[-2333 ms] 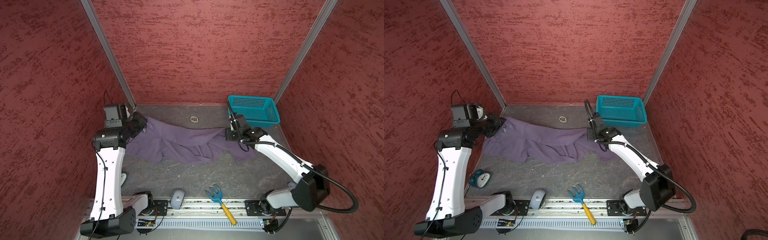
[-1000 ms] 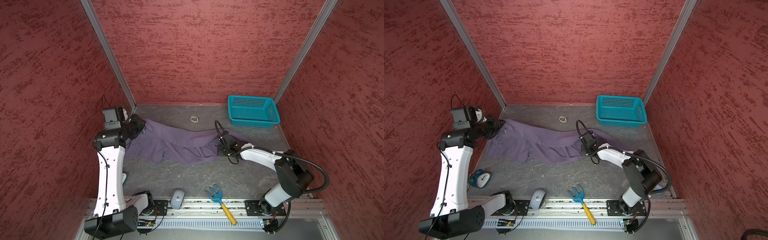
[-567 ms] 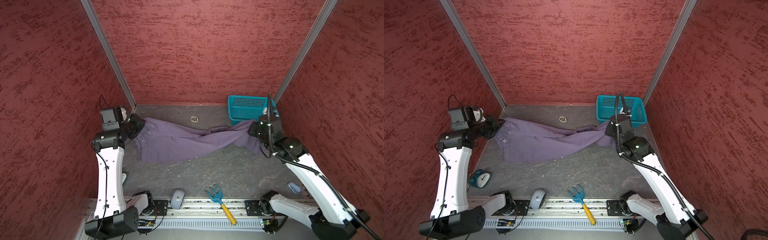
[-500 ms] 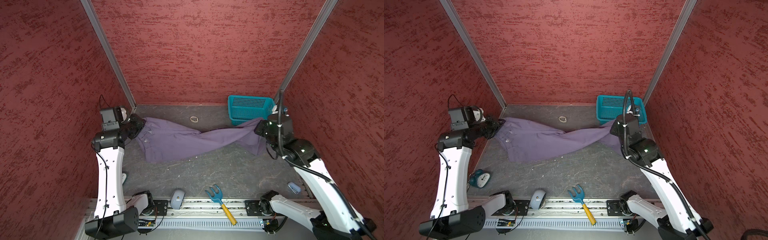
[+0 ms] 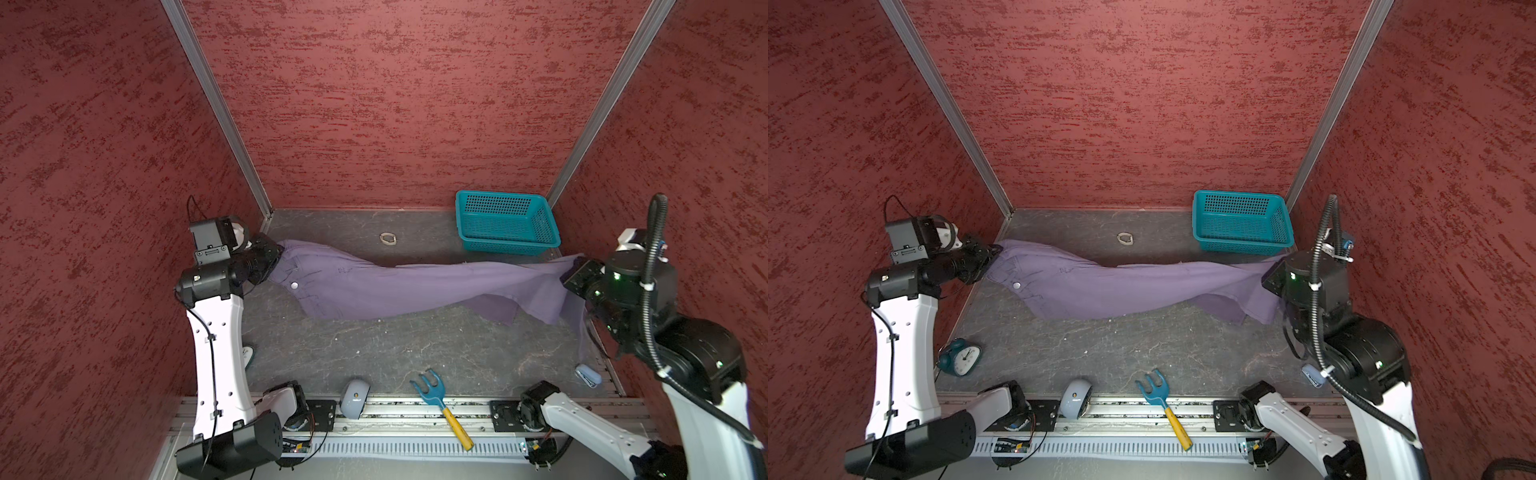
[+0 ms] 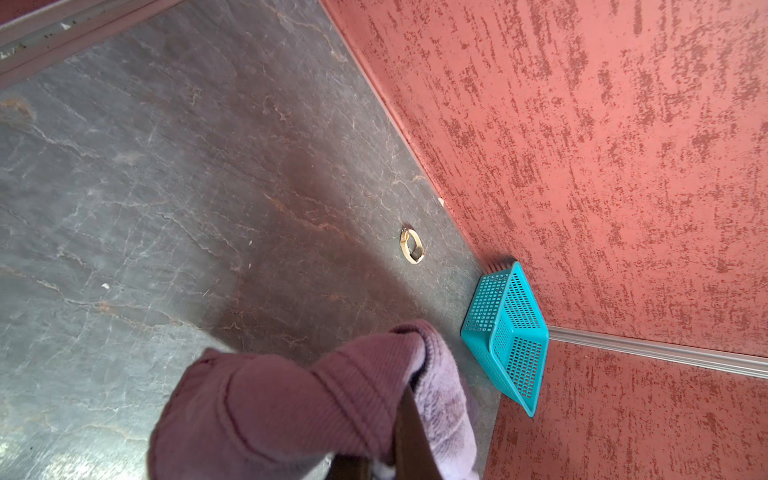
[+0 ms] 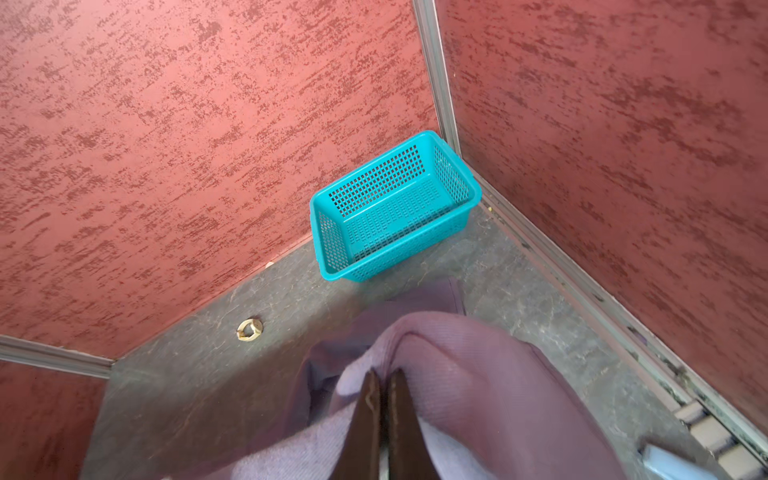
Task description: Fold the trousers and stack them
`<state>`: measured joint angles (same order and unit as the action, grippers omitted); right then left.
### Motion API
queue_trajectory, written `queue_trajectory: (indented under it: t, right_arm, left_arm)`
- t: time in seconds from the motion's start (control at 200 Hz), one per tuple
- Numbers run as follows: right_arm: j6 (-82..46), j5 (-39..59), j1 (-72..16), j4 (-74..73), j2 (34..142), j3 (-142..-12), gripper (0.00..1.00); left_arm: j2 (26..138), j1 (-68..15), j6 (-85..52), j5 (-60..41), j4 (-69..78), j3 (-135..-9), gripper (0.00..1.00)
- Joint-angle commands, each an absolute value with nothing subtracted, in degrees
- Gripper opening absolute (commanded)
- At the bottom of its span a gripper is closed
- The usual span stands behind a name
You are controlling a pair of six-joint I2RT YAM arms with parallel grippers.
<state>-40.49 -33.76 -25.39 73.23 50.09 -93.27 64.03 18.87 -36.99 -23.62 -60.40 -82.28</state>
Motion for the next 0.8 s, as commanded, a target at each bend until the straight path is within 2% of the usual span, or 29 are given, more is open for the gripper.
queue_trajectory:
  t: [0.0, 0.095, 0.195, 0.286, 0.376, 0.521, 0.716, 0.792]
  right_arm:
    - [-42.15, -32.66, -25.08, 74.66, 52.54, -87.79, 0.0]
    - [-40.49, -23.41, -25.14, 67.76, 57.06, -77.0, 0.0]
    - [-40.97, -11.74, -25.01, 54.0, 58.33, -63.17, 0.0]
    - [-40.83, -5.1, -23.03, 45.6, 61.72, -55.58, 0.14]
    - [-38.29, -4.86, -20.36, 45.0, 65.37, -55.28, 0.2]
    - [-33.23, -6.98, -14.33, 45.08, 65.57, -56.86, 0.29]
    - [-28.85, -5.94, -4.31, 42.92, 66.82, -56.02, 0.51]
    - [-27.72, -5.52, -1.24, 40.99, 67.78, -55.19, 0.55]
  left_arm:
    - [64.56, 19.97, -37.02, -22.94, -56.82, -81.37, 0.0]
    - [66.02, 20.02, -38.13, -23.45, -54.33, -79.32, 0.0]
    - [67.17, 19.97, -39.16, -22.44, -52.41, -77.03, 0.0]
    - [68.64, 19.96, -39.64, -22.06, -51.23, -75.57, 0.0]
    - [70.48, 19.96, -39.54, -21.82, -50.55, -74.85, 0.0]
    - [73.47, 20.02, -39.66, -21.77, -49.19, -74.18, 0.0]
    - [74.05, 19.18, -40.53, -21.65, -47.47, -72.99, 0.0]
    - [73.73, 19.14, -40.45, -20.94, -47.54, -72.44, 0.0]
